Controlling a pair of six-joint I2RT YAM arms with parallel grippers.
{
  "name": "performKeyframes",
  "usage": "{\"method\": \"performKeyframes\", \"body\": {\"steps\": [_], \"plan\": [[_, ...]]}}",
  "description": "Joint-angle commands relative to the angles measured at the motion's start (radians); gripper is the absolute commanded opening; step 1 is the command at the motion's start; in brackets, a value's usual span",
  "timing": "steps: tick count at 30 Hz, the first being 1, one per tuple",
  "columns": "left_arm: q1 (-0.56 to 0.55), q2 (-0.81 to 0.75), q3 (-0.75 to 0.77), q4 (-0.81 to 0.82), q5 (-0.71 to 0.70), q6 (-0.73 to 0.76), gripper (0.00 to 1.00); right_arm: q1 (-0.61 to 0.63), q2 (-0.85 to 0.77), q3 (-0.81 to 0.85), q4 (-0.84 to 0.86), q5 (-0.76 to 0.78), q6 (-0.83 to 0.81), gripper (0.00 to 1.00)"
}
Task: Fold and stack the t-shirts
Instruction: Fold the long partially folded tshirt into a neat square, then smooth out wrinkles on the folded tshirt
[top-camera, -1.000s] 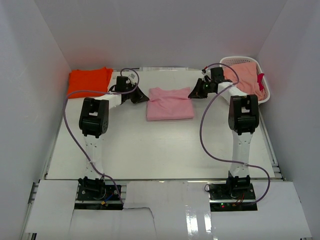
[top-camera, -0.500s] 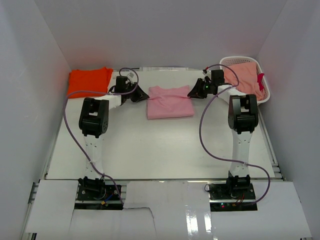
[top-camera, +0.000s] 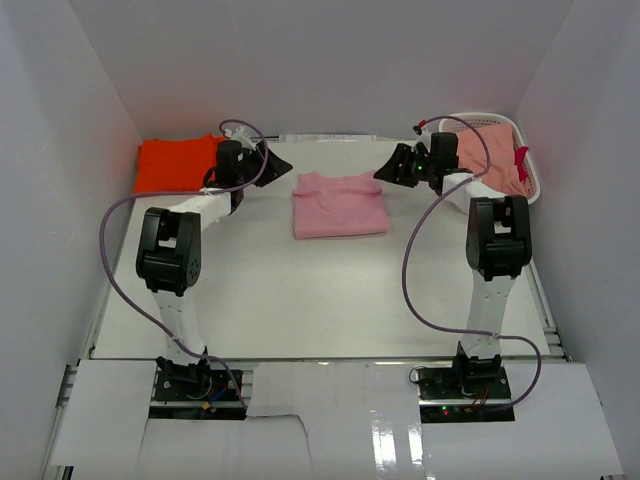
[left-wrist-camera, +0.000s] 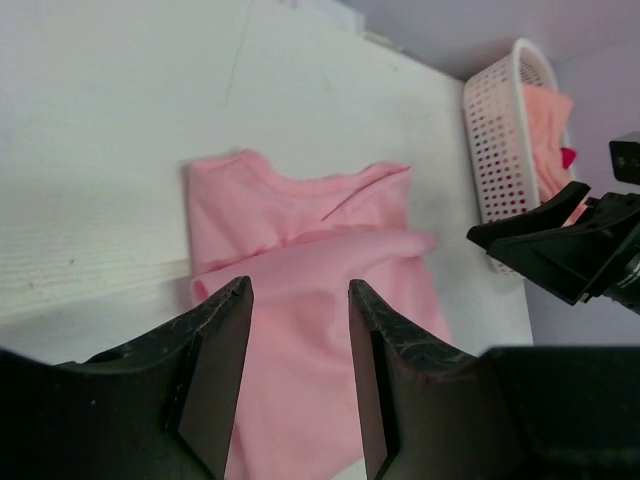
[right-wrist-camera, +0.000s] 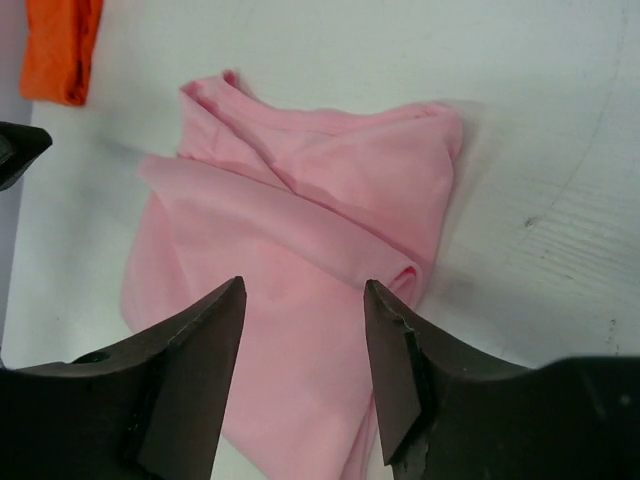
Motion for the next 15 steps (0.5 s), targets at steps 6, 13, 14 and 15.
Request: {"method": "performKeyframes", "body": {"steps": [6, 13, 14, 15], "plan": [[0.003, -0.161, -0.058, 0.085, 0.091, -0.005, 0.55, -0.004, -0.159, -0.109, 0.091, -0.042, -0.036, 0.73], [-0.077, -0.104, -0.083, 0.124, 0.241, -0.04, 0.42, 0.029, -0.133, -0.154, 0.08, -0.103, -0.016, 0.56], [-0.088, -0.09, -0.074, 0.124, 0.247, -0.039, 0.4, 0.036, -0.124, -0.15, 0.078, -0.103, -0.016, 0.56], [-0.111, -0.058, -0.066, 0.125, 0.253, -0.037, 0.4, 0.042, -0.108, -0.141, 0.077, -0.095, -0.015, 0.56]]}}
